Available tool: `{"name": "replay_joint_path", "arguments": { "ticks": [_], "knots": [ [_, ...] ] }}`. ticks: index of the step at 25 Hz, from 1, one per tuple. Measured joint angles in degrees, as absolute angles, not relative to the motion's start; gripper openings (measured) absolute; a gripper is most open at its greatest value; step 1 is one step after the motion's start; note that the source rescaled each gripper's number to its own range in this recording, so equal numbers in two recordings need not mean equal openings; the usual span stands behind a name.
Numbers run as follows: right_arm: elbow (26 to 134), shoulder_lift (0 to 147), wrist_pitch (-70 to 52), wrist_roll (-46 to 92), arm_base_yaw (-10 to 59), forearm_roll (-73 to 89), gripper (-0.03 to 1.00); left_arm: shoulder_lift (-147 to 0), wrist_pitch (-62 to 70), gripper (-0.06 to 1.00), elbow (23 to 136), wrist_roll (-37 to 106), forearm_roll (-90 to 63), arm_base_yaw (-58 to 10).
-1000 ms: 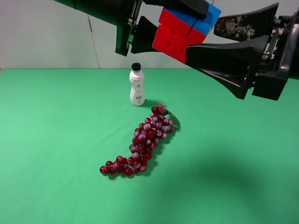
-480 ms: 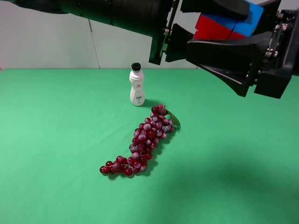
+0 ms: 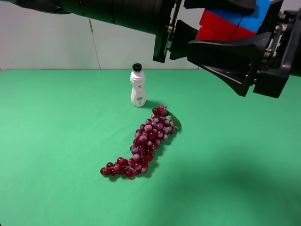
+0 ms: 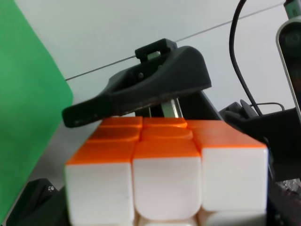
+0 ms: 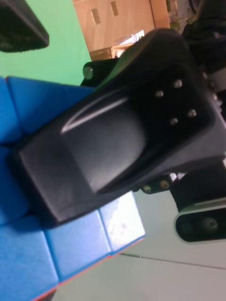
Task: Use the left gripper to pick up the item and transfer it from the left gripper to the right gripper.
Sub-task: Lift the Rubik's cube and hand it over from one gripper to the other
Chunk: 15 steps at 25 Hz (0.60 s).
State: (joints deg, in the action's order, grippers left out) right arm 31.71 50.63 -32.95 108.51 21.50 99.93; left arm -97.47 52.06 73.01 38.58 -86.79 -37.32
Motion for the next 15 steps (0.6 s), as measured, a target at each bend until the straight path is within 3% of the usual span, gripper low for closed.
{"name": "replay_joint_path", "arguments": {
  "ticks": [15],
  "knots": [
    [31.71,59.76,-32.75,108.96,21.50,99.93,1.00,-100.28,49.58,0.00,67.22,43.54,-87.26,-36.44]
  ]
}}
